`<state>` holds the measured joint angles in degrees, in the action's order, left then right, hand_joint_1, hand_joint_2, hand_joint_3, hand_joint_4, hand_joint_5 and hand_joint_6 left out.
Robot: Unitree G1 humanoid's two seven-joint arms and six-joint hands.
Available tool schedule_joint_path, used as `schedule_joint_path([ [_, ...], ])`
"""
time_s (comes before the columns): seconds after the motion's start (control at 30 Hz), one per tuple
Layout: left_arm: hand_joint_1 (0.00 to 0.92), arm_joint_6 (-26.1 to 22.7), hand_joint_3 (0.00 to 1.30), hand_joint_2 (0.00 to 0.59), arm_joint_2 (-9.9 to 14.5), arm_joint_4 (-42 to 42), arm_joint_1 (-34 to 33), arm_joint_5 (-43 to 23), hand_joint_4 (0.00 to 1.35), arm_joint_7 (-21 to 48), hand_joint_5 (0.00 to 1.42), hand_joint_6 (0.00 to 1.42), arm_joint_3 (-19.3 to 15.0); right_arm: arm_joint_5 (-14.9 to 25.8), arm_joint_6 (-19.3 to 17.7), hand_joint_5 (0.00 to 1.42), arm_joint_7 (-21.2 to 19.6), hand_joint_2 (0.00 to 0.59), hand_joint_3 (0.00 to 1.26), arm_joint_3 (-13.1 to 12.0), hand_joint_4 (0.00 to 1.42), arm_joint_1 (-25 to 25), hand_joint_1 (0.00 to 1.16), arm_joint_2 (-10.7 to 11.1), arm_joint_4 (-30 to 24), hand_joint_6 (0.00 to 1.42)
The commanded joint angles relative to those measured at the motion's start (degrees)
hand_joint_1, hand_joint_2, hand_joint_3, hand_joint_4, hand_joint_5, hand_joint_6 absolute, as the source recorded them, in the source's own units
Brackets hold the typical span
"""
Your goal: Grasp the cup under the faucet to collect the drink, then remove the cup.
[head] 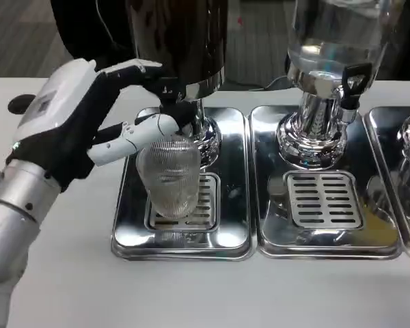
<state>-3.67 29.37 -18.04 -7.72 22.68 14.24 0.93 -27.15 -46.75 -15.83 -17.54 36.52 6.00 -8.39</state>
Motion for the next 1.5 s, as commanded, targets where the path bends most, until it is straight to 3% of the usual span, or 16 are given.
schedule_joint_path([
  [0.03, 0.000, 0.16, 0.56, 0.086, -0.15, -0.60, 1.73, 0.04, 0.39, 0.91, 0.21, 0.00, 0.83, 0.87, -0.87, 0.33, -0.68, 0.522, 0.42, -0.23, 0.41, 0.50, 0.78, 0.19, 0.03, 0.26],
  [1.5, 0.000, 0.59, 0.53, 0.087, -1.23, -1.81, 4.09, 0.26, 0.44, -0.40, 0.23, 0.00, 1.47, 1.76, -1.34, 0.34, -0.66, 0.522, 0.42, -0.69, 0.41, 0.58, 0.78, 0.36, 0.10, 0.26],
])
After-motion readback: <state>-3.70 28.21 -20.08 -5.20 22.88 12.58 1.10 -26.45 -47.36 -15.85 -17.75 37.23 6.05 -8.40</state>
